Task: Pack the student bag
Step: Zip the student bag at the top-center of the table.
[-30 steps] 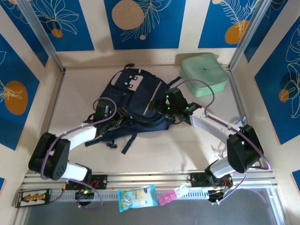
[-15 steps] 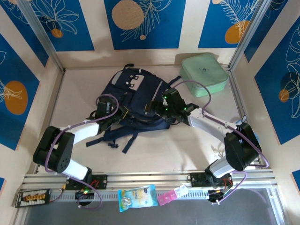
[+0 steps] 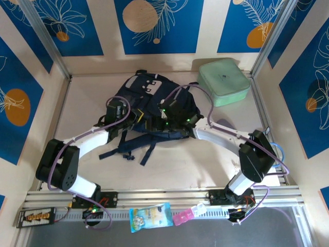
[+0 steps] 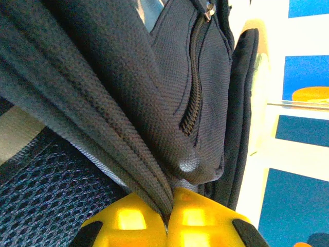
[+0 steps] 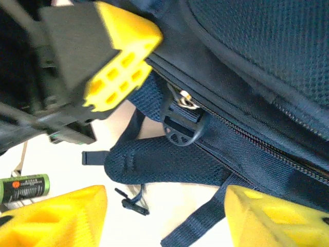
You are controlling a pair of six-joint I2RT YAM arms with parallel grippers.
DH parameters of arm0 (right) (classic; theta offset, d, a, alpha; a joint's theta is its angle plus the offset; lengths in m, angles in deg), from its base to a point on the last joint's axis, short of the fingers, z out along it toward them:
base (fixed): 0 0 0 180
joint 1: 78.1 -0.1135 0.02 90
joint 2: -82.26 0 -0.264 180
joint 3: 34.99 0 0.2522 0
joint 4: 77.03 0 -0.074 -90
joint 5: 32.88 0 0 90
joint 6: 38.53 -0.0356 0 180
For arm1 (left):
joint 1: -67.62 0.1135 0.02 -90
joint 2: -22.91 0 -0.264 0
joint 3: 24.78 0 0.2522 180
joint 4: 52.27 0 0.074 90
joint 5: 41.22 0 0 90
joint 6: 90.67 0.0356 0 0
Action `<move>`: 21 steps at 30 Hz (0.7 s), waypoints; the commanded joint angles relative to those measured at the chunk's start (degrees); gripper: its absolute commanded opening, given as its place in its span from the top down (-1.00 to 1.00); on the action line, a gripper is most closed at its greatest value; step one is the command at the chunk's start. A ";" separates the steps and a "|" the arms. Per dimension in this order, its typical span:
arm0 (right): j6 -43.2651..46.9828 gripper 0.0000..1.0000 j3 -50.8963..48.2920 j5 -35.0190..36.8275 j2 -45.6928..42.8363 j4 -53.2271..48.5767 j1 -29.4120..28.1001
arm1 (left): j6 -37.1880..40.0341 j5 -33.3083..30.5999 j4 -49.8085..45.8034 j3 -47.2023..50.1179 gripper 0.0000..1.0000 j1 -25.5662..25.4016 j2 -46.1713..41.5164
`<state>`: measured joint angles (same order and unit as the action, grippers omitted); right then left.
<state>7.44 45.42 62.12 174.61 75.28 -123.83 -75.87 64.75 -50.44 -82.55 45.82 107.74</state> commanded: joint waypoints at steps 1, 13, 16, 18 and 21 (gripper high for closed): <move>-4.97 -0.10 1.76 -0.84 2.73 2.14 0.75 | -1.56 3.36 4.62 -3.69 1.00 -1.07 -2.14; -11.90 0.12 6.76 4.59 11.30 9.64 1.60 | -4.30 4.86 6.45 -3.04 0.95 -1.49 0.49; -9.25 0.11 7.72 9.57 11.79 9.89 1.68 | -5.13 5.50 7.48 -2.25 0.94 -1.48 0.97; -7.84 0.11 7.84 12.46 11.88 10.38 1.60 | -5.55 6.07 8.03 -2.13 0.93 -1.49 1.34; -7.02 0.12 7.66 16.87 11.79 11.61 1.61 | -5.78 6.61 8.42 -2.13 0.93 -1.49 1.78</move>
<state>-2.16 51.17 69.68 185.74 82.75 -123.04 -81.09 66.26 -47.12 -83.49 45.32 109.84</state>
